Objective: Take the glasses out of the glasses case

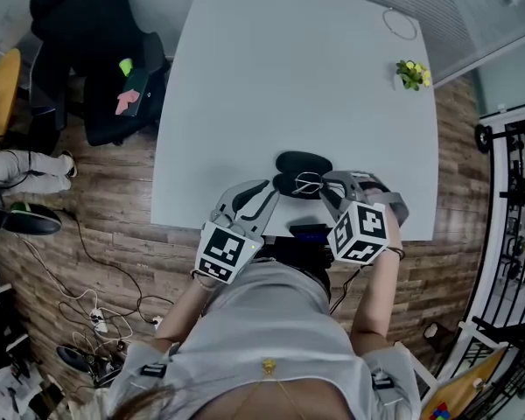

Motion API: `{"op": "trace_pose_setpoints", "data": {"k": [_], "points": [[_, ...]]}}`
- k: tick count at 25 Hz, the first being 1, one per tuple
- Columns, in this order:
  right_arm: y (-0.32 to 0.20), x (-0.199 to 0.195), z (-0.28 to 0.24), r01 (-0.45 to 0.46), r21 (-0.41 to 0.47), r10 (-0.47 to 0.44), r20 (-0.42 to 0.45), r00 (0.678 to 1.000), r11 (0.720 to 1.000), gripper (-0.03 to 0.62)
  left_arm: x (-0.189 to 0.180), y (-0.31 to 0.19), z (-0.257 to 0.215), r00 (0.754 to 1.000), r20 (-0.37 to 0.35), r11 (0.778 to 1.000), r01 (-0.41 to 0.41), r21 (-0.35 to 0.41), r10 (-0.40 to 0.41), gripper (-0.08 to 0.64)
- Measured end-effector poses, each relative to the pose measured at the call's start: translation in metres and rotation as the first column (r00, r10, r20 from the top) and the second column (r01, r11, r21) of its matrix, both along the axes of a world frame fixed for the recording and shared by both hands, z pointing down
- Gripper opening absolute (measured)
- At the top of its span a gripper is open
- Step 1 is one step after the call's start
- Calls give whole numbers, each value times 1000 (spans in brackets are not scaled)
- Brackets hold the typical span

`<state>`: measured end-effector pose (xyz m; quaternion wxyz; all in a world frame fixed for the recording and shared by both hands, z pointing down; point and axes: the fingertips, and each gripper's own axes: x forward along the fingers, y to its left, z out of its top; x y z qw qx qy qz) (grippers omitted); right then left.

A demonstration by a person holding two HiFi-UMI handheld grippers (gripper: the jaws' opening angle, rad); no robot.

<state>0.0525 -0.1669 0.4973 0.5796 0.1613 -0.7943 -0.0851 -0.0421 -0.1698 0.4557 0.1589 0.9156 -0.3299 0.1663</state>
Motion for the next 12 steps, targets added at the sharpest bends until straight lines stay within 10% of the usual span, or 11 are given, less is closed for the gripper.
{"op": "trace_pose_setpoints", "data": {"k": [12], "points": [[0, 1, 6, 1, -10, -1, -9, 1000, 1000, 91, 1, 1, 0, 1000, 3, 1000, -2, -2, 2, 91]]}}
